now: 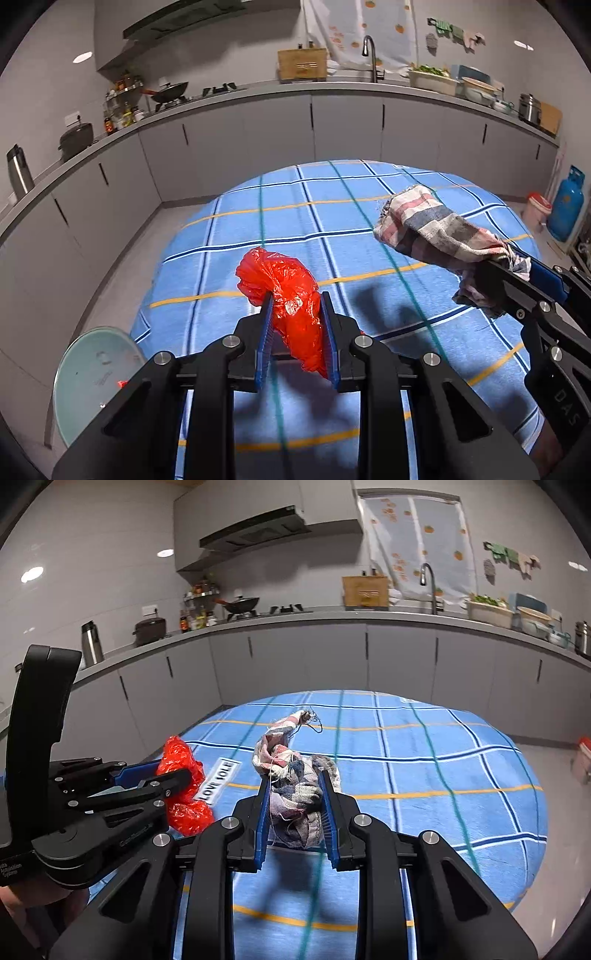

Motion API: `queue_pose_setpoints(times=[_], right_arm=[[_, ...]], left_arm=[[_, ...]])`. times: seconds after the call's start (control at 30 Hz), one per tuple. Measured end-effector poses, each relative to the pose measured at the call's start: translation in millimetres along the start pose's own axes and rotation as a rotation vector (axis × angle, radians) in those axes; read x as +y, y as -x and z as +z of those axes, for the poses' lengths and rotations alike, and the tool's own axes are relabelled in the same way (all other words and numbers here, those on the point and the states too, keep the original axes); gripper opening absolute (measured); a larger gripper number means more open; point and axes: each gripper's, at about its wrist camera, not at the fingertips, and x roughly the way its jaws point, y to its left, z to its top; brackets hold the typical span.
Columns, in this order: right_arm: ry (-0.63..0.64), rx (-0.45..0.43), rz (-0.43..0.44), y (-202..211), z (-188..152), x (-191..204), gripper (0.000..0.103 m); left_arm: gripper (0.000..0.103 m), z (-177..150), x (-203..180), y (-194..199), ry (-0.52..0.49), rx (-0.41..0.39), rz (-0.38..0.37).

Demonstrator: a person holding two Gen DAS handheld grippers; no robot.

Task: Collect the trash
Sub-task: 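Carry the red bag and checkered rag over the bucket with both tools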

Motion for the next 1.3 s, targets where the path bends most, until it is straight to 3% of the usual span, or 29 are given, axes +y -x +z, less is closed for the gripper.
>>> queue_pose_setpoints(times=[1.3], right_arm=[[0.174, -0.019, 0.22, -3, 24, 122, 0.025]], left_arm=[[0.024, -40, 122, 66, 0.19, -0.047, 0.152]])
